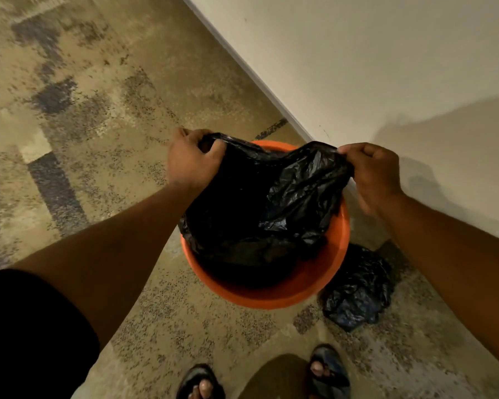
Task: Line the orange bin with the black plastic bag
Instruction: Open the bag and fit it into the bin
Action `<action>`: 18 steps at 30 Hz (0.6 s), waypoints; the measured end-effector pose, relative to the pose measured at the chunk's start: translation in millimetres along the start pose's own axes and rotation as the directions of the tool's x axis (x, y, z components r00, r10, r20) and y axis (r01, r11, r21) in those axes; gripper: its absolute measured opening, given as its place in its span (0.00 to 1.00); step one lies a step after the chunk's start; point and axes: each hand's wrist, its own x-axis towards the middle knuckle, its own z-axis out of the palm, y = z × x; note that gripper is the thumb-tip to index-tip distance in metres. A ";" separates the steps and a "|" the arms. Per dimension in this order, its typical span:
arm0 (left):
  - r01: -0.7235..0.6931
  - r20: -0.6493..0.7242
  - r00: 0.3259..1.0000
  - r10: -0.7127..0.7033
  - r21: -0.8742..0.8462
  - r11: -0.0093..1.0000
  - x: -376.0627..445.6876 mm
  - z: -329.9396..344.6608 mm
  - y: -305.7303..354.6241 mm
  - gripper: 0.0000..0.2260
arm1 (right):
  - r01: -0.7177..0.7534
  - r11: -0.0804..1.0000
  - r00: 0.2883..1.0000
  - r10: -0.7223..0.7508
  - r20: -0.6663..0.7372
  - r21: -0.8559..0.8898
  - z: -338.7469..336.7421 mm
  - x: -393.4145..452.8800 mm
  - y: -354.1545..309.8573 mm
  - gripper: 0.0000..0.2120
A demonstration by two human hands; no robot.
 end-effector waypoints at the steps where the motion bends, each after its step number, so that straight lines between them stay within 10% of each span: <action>1: -0.008 0.008 1.000 0.008 -0.009 1.000 0.5 0.2 -0.2 0.19 | -0.002 1.000 1.000 0.002 0.025 0.019 0.8 -0.5 -0.6 0.12; 6: -0.007 -0.077 0.997 0.004 -0.045 0.999 9.0 5.7 -2.9 0.13 | 0.285 0.846 0.957 -0.230 0.174 -0.451 -3.0 -3.9 3.9 0.12; 11: 0.114 -0.188 0.970 -0.155 -0.209 0.971 24.8 15.0 -9.4 0.10 | 0.344 0.762 0.926 -0.371 0.064 -0.549 -0.5 3.3 -2.5 0.15; 18: 0.390 0.115 0.914 -0.388 0.011 0.921 35.0 16.9 -17.8 0.17 | 0.115 0.712 0.991 -0.033 0.130 -0.692 -3.1 5.8 16.0 0.15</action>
